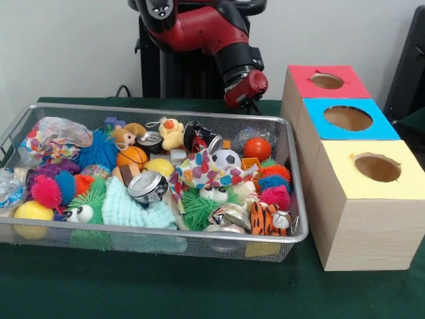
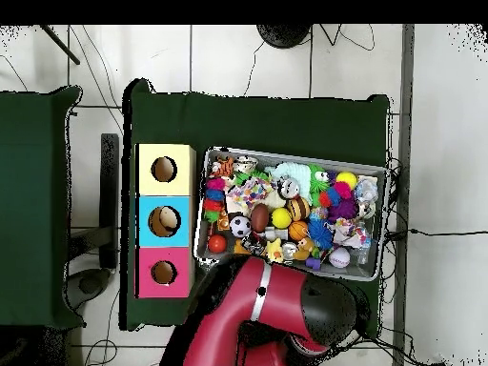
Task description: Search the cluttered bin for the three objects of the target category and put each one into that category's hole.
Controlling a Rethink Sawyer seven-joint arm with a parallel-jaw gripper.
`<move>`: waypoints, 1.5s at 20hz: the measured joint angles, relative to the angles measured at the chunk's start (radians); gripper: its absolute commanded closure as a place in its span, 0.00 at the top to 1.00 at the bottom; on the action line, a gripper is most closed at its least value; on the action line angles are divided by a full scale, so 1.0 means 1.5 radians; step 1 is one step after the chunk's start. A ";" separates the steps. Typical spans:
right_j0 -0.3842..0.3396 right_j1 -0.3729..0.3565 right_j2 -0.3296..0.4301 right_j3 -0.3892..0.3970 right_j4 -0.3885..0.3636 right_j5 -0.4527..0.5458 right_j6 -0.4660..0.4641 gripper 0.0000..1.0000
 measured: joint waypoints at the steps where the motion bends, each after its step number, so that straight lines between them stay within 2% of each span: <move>1: -0.020 0.016 0.005 -0.010 0.000 -0.027 0.000 1.00; 10: -0.066 0.038 0.014 -0.045 -0.003 -0.072 0.000 1.00; 30: -0.063 0.038 0.011 -0.048 -0.005 -0.073 0.000 1.00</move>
